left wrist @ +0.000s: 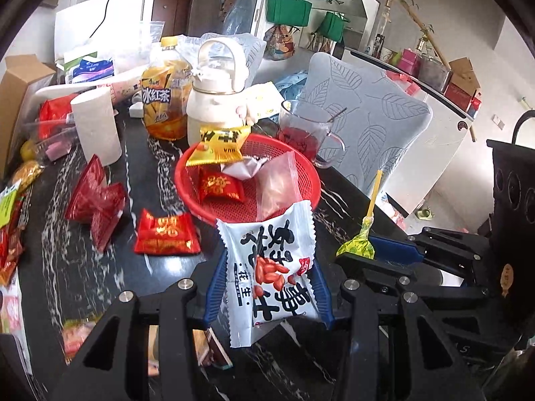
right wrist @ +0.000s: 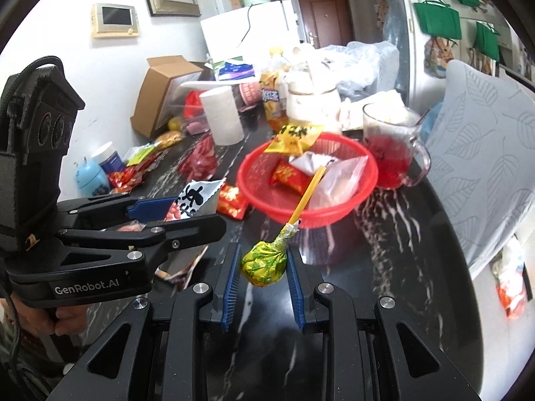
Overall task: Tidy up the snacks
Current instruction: 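Carry the peanut packet toward the colander while right carries the lollipop there, then open the right gripper to drop the lollipop into the colander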
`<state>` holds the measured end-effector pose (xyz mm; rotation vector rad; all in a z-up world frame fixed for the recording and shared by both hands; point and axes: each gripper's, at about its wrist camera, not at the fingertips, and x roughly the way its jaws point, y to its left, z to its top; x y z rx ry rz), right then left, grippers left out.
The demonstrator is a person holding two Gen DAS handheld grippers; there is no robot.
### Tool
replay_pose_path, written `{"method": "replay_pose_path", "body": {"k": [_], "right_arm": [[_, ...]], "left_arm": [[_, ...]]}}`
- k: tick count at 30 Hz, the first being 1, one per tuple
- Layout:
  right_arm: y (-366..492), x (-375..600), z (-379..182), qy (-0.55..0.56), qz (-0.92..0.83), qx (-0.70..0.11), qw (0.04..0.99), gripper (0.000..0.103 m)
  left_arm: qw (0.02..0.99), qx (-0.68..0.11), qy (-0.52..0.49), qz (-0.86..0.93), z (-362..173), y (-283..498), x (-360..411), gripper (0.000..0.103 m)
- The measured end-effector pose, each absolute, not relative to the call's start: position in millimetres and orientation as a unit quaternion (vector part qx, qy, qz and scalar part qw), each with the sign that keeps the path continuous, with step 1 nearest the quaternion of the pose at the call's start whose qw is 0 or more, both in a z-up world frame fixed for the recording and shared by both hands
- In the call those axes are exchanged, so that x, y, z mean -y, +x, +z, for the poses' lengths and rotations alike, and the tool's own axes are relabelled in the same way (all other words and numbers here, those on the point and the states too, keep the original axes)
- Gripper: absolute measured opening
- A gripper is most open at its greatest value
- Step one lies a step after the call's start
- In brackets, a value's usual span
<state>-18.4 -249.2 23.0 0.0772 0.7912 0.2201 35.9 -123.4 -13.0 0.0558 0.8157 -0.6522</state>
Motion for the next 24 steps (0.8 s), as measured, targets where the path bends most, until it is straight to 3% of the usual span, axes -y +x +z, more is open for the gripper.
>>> {"method": "replay_pose_path", "body": {"k": [24], "right_arm": [[93, 281, 24, 0.026, 0.096, -0.376, 0.921, 0.027]], "left_arm": [[0.865, -0.398, 0.028, -0.305, -18, 116, 138, 0.044]]}}
